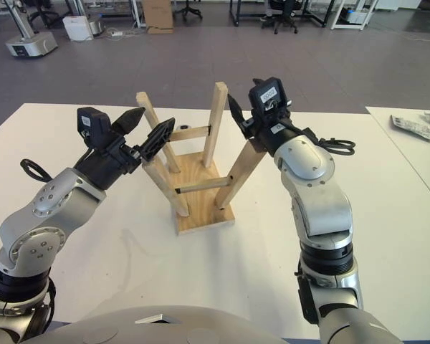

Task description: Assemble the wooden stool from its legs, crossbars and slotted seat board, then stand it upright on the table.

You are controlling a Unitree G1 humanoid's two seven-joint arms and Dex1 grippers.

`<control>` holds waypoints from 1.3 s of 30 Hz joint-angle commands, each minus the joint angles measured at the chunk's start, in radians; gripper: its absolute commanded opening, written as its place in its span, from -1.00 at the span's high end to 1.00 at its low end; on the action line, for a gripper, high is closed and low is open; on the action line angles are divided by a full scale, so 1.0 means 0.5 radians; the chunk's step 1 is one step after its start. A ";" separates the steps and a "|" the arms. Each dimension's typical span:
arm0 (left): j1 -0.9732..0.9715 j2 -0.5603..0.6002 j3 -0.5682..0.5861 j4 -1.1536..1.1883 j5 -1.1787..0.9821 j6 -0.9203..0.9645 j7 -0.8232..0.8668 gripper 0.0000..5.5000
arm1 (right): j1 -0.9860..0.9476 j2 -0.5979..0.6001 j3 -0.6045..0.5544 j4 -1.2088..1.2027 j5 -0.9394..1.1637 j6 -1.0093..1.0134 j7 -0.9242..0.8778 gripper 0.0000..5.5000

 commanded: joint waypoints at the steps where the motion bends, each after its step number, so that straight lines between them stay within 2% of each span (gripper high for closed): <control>1: 0.211 0.032 -0.430 0.225 0.161 0.393 -0.105 -0.56 | 0.142 0.265 0.362 0.014 0.175 0.137 0.066 -0.05; 5: 0.217 0.058 -0.419 0.230 0.174 0.405 -0.146 -0.56 | 0.129 0.268 0.333 0.023 0.147 0.130 0.070 -0.05; 8: 0.248 0.188 -0.443 0.150 0.207 0.447 -0.204 -0.56 | 0.145 0.182 0.296 0.041 0.111 0.093 0.120 -0.05; 11: 0.308 0.294 -0.497 0.078 0.238 0.477 -0.257 -0.56 | 0.303 0.061 0.354 -0.005 0.149 0.102 0.246 -0.05; 20: 0.340 0.249 -0.517 0.128 0.283 0.424 -0.255 -0.56 | 0.292 0.033 0.351 -0.016 0.181 0.158 0.291 -0.05; 25: 0.351 0.222 -0.496 0.132 0.271 0.426 -0.255 -0.56 | 0.222 0.121 0.262 -0.069 0.274 0.235 0.272 -0.05; 33: 0.292 0.149 -0.267 0.129 0.265 0.344 -0.165 -0.96 | 0.089 0.180 0.099 -0.066 0.399 0.249 0.261 -0.56; 36: 0.130 0.086 -0.012 0.093 0.176 0.180 -0.181 -0.96 | -0.109 0.270 -0.166 -0.037 0.590 0.304 0.239 -0.75; 39: -0.181 -0.059 0.339 -0.021 -0.203 -0.086 -0.249 -0.96 | -0.433 0.364 -0.603 0.050 1.020 0.424 0.169 -0.75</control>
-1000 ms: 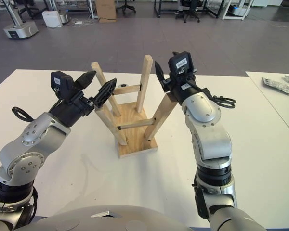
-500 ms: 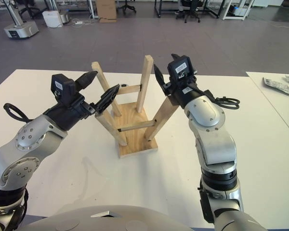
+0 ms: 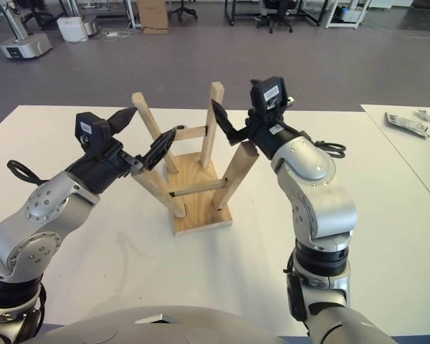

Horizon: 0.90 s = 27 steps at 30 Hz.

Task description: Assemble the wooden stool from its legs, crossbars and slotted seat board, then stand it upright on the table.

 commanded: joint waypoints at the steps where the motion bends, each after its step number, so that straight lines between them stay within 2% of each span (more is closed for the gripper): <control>1: -0.336 -0.141 0.334 -0.069 -0.483 -0.151 -0.080 -0.96 | -0.448 0.133 -0.468 0.143 0.618 0.171 -0.058 -0.75; 4: -0.645 -0.125 0.540 -0.087 -0.652 -0.215 0.041 -0.96 | -0.699 0.071 -0.776 0.320 0.964 0.214 -0.234 -0.75; 7: -0.758 -0.144 0.773 0.036 -0.689 -0.330 0.189 -0.96 | -0.708 -0.049 -0.880 0.479 0.972 0.132 -0.342 -0.75; 10: -0.425 0.042 0.965 0.321 -0.119 -0.186 0.497 -0.96 | -0.277 -0.269 -0.635 0.587 0.541 -0.082 -0.292 -0.75; 11: -0.340 0.029 1.062 0.391 -0.045 -0.157 0.619 -0.96 | -0.108 -0.315 -0.530 0.555 0.460 -0.091 -0.256 -0.75; 14: -0.087 0.006 1.094 0.465 0.105 -0.119 0.582 -0.96 | 0.322 -0.553 -0.198 0.555 0.219 -0.135 -0.053 -0.75; 17: 0.151 -0.020 1.017 0.501 0.277 -0.157 0.442 -0.96 | 0.712 -1.035 0.157 0.671 0.057 -0.242 0.532 -0.75; 21: 0.270 -0.058 0.944 0.532 0.435 -0.210 0.305 -0.96 | 0.985 -1.472 0.346 0.643 0.048 -0.370 1.181 -0.75; 24: 0.277 -0.106 0.892 0.534 0.508 -0.224 0.255 -0.96 | 1.150 -1.535 0.403 0.408 0.200 -0.348 1.440 -0.75; 27: 0.255 -0.151 0.881 0.561 0.562 -0.230 0.226 -0.96 | 1.172 -1.429 0.534 0.358 0.081 -0.405 1.332 -0.75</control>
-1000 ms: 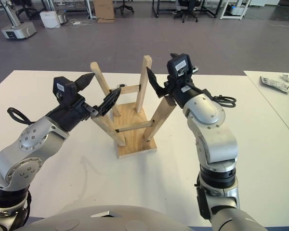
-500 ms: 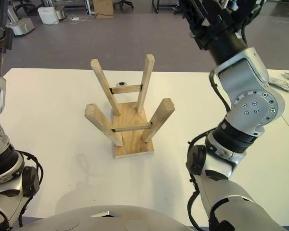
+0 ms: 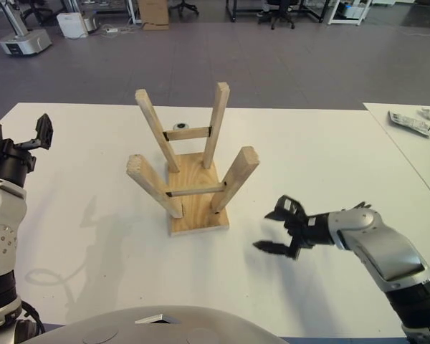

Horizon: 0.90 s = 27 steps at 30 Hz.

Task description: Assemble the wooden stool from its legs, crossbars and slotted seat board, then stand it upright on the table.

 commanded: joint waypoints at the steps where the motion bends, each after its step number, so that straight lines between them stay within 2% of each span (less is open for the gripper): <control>1: -0.038 -0.048 -0.022 0.045 0.067 -0.014 -0.044 -0.96 | -0.001 0.143 0.175 -0.027 -0.211 -0.090 -0.204 -0.75; 8: -0.076 -0.111 -0.035 0.029 0.116 -0.011 -0.094 -0.96 | -0.167 0.571 0.370 0.297 -0.656 -0.257 -0.774 -0.75; 15: -0.187 -0.111 -0.097 0.088 0.177 -0.008 -0.180 -0.96 | -0.351 0.772 0.219 0.564 -0.722 -0.291 -0.998 -0.75; 20: -0.188 -0.143 -0.108 0.069 0.194 0.015 -0.200 -0.96 | -0.231 0.780 -0.054 0.167 -0.188 -0.176 -0.655 -0.75; 23: -0.195 -0.173 -0.133 0.072 0.205 0.016 -0.201 -0.96 | -0.317 0.880 -0.156 0.156 -0.060 -0.114 -0.721 -0.75; 27: -0.176 -0.211 -0.154 0.047 0.210 0.016 -0.190 -0.96 | -0.454 1.026 -0.128 0.251 -0.127 -0.160 -0.878 -0.75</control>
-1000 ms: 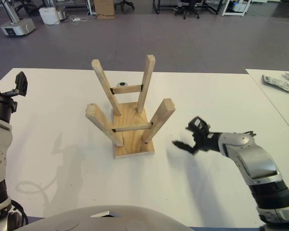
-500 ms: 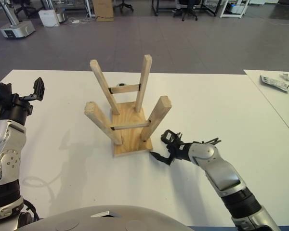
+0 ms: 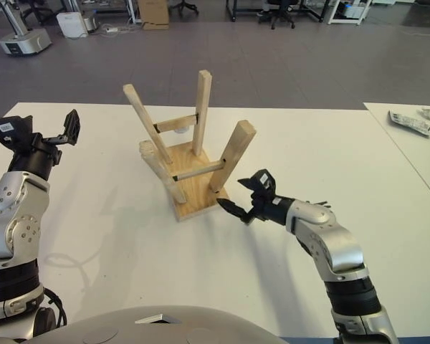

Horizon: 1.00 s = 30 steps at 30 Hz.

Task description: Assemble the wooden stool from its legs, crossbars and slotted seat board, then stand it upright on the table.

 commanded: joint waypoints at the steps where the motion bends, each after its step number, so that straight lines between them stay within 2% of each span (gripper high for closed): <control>1: 0.008 -0.038 -0.011 -0.043 0.031 0.029 0.005 -0.96 | -0.144 0.108 0.032 0.095 -0.060 -0.032 -0.107 -0.75; 4: 0.016 -0.051 -0.009 -0.047 0.035 0.028 0.008 -0.96 | -0.233 0.167 0.073 0.183 -0.082 -0.049 -0.116 -0.66; 11: 0.062 -0.034 0.050 -0.011 0.030 -0.003 -0.033 -0.96 | -0.272 0.198 0.223 0.351 -0.078 -0.145 0.105 -0.14; 15: 0.085 0.025 0.128 0.046 0.025 -0.029 -0.123 -0.96 | -0.330 0.243 0.197 0.525 -0.113 -0.258 0.118 0.19; 21: 0.106 0.014 0.142 0.081 0.041 -0.060 -0.174 -0.96 | -0.385 0.348 0.157 0.674 -0.068 -0.392 0.207 0.52; 23: 0.107 0.017 0.149 0.091 0.042 -0.067 -0.189 -0.96 | -0.396 0.291 0.138 0.658 0.055 -0.364 0.443 0.54; 27: 0.154 0.095 0.210 0.151 0.047 -0.115 -0.296 -0.96 | -0.553 -0.083 0.070 0.908 0.126 -0.325 1.049 0.61; 30: 0.216 0.151 0.280 0.274 0.069 -0.203 -0.388 -0.96 | -0.691 -0.157 0.050 1.150 -0.020 -0.522 1.099 0.61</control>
